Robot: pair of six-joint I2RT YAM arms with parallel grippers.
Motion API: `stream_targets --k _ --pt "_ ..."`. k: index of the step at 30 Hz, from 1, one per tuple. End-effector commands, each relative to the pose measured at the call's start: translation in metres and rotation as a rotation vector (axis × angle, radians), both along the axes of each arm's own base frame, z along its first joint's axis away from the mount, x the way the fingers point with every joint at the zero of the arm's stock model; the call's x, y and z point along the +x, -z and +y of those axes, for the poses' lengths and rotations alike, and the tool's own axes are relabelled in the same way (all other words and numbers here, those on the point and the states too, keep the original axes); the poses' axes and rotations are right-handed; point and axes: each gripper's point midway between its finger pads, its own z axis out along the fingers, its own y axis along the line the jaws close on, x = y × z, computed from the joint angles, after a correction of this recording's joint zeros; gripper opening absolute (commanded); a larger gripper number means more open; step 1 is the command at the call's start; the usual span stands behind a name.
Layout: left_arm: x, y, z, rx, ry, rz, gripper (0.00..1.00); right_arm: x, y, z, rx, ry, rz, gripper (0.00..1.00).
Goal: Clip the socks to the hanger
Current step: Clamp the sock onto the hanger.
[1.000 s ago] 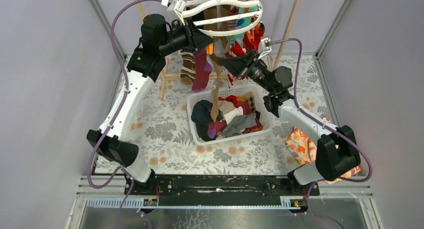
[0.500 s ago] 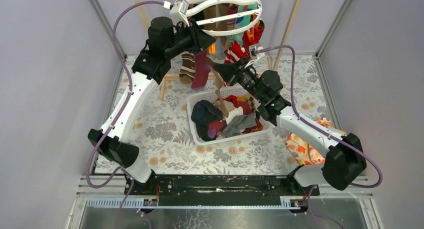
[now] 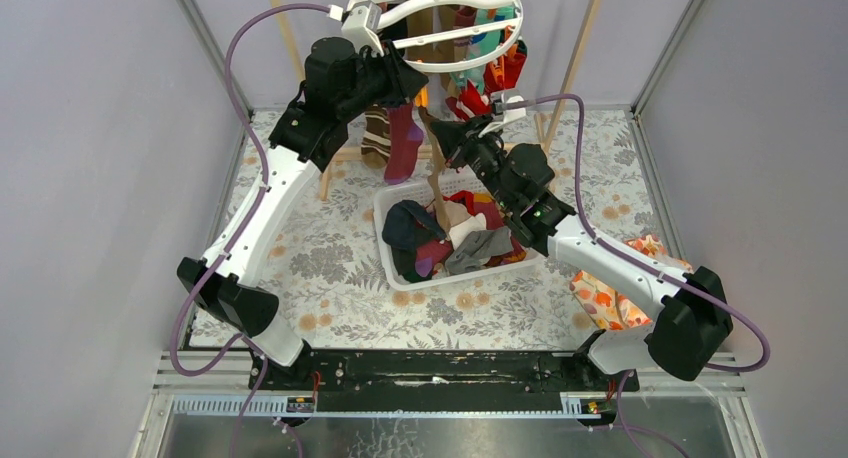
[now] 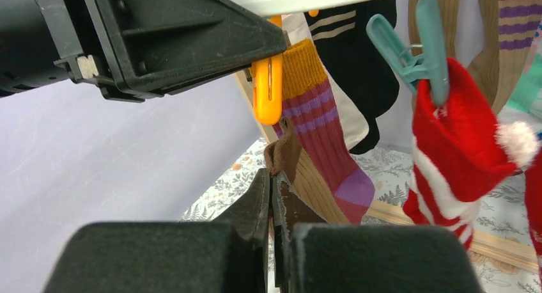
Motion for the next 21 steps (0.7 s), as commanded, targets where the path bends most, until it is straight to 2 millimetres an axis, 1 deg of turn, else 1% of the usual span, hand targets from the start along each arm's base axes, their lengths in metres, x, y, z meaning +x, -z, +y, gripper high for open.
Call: stream_targets --k 1,7,21 --pt "-0.003 -0.014 0.009 0.029 -0.040 -0.049 0.00 -0.005 -0.048 -0.012 0.065 0.053 -0.088 0.00" --pt "-0.002 -0.012 0.007 0.028 -0.037 -0.043 0.00 -0.008 -0.054 -0.010 0.079 0.040 -0.099 0.00" --pt "-0.003 -0.012 0.003 0.024 -0.027 -0.043 0.00 -0.009 -0.061 -0.003 0.084 0.012 -0.109 0.00"
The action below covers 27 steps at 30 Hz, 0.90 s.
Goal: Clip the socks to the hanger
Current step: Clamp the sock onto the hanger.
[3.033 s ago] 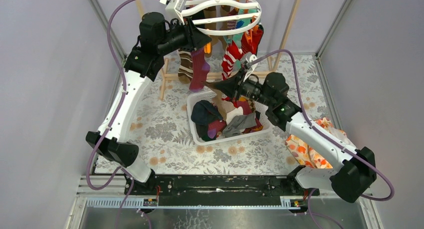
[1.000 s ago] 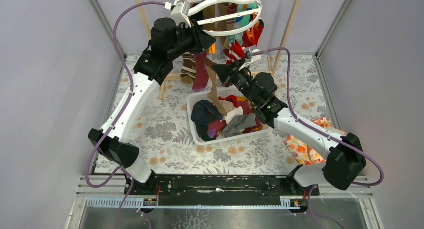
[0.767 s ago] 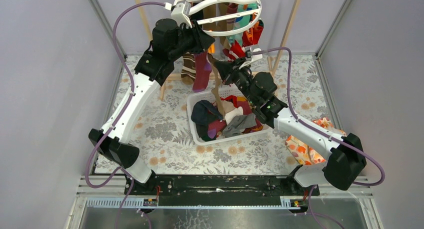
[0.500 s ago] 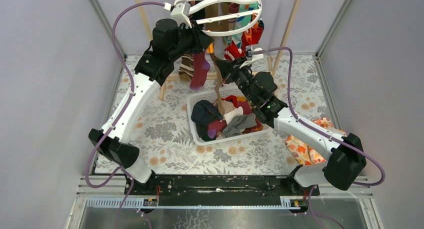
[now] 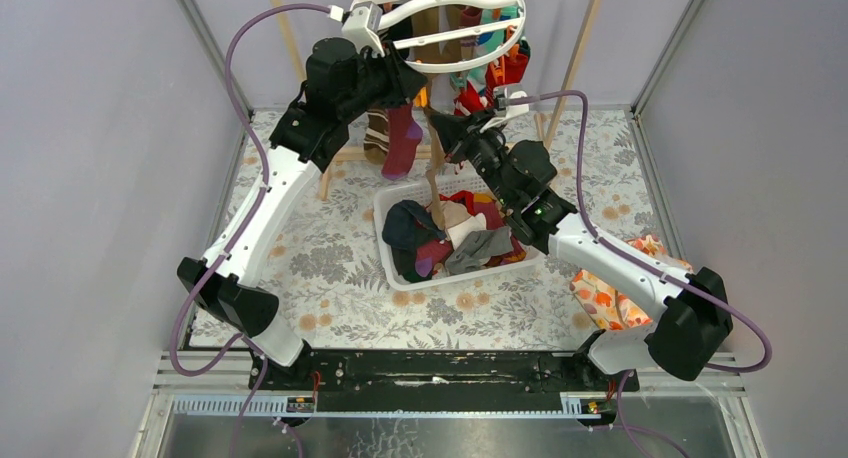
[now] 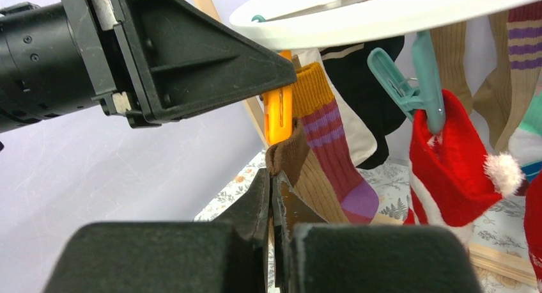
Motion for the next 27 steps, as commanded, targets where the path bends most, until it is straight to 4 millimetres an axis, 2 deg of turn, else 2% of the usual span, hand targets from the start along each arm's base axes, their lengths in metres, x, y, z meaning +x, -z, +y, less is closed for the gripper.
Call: stream_targets --k 1,11,13,20,23,27 --pt "-0.006 -0.015 -0.001 0.006 -0.002 -0.043 0.00 -0.009 -0.044 -0.001 0.063 -0.007 -0.084 0.00" --pt "-0.006 -0.018 -0.003 0.023 -0.017 -0.063 0.00 -0.009 -0.047 0.001 0.055 -0.012 -0.086 0.00" --pt "-0.006 -0.019 -0.002 0.026 -0.020 -0.068 0.00 -0.010 -0.043 -0.001 0.048 -0.004 -0.082 0.00" --pt "-0.006 -0.020 0.001 0.036 -0.050 -0.077 0.00 -0.009 -0.012 -0.014 0.006 0.050 -0.038 0.00" --pt "-0.006 -0.019 0.001 0.046 -0.058 -0.080 0.00 -0.007 -0.009 -0.016 0.002 0.064 -0.034 0.00" --pt "-0.006 -0.020 -0.001 0.053 -0.060 -0.086 0.00 -0.006 -0.017 -0.014 0.006 0.060 -0.045 0.00"
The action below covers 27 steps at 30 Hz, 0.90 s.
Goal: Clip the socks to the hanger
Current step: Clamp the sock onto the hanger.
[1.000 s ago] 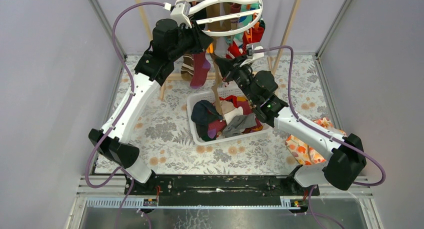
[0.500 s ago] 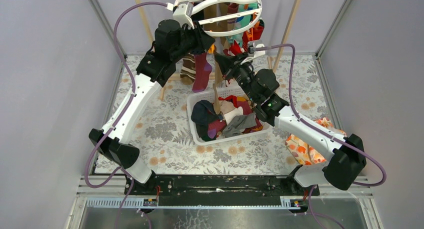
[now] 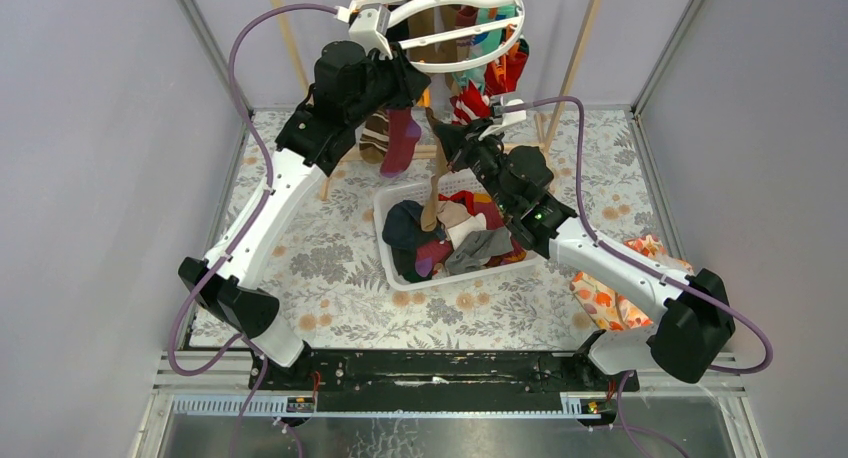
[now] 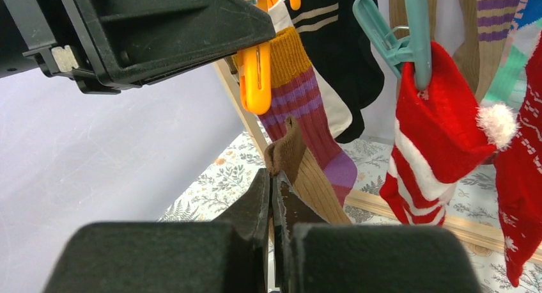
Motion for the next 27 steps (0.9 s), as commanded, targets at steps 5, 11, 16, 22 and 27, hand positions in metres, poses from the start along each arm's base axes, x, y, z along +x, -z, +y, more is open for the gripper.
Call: stream_targets --k 5,11,16,22,27 --pt "-0.004 -0.018 0.004 0.015 -0.029 -0.056 0.00 -0.006 -0.051 -0.005 0.067 0.015 -0.101 0.00" --pt "-0.005 -0.018 0.003 0.021 -0.029 -0.061 0.00 -0.006 -0.056 -0.002 0.076 0.006 -0.107 0.00" --pt "-0.006 -0.020 0.001 0.020 -0.025 -0.063 0.00 -0.005 -0.059 0.002 0.079 -0.008 -0.109 0.00" --pt "-0.005 -0.018 0.000 0.023 -0.024 -0.062 0.00 -0.005 -0.064 0.003 0.082 -0.008 -0.116 0.00" --pt "-0.006 -0.019 -0.001 0.017 -0.022 -0.061 0.00 -0.003 -0.070 0.006 0.086 -0.018 -0.122 0.00"
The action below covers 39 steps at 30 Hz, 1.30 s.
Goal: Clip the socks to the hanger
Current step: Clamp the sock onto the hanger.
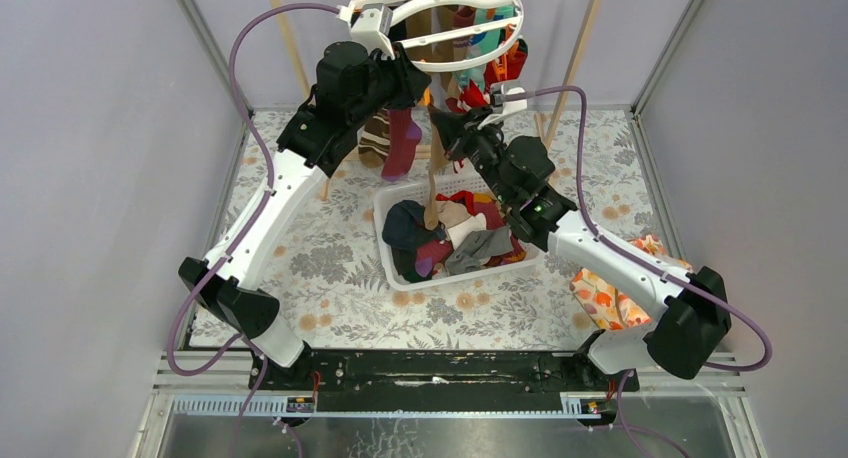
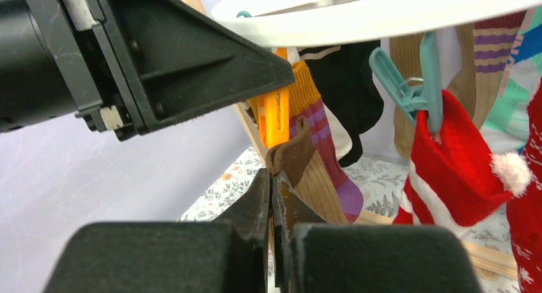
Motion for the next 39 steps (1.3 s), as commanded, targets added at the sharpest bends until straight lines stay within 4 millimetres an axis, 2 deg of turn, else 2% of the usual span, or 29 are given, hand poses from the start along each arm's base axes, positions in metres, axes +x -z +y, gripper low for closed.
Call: stream_targets --k 1,5,13,17,20,30,39 --pt "-0.004 -0.018 0.001 -0.002 -0.007 -0.044 0.00 -0.005 -0.045 0.005 0.065 -0.019 -0.087 0.00" --pt "-0.002 -0.019 0.006 0.004 -0.033 -0.051 0.00 -0.004 -0.041 0.006 0.055 -0.019 -0.077 0.00" --pt "-0.002 -0.020 0.006 0.003 -0.039 -0.054 0.00 -0.004 -0.018 -0.001 0.021 0.005 -0.036 0.00" --pt "-0.002 -0.022 0.005 0.002 -0.040 -0.059 0.00 -0.004 -0.014 -0.002 0.012 0.010 -0.030 0.00" --pt "-0.002 -0.024 0.005 0.002 -0.038 -0.062 0.00 -0.003 -0.014 0.000 0.010 0.006 -0.025 0.00" --pt "-0.002 -0.017 0.006 0.018 -0.045 -0.054 0.00 -0.001 -0.035 0.004 0.035 -0.003 -0.060 0.00" --pt "0.000 -0.013 0.003 0.024 -0.046 -0.050 0.00 -0.001 -0.036 0.008 0.038 -0.015 -0.061 0.00"
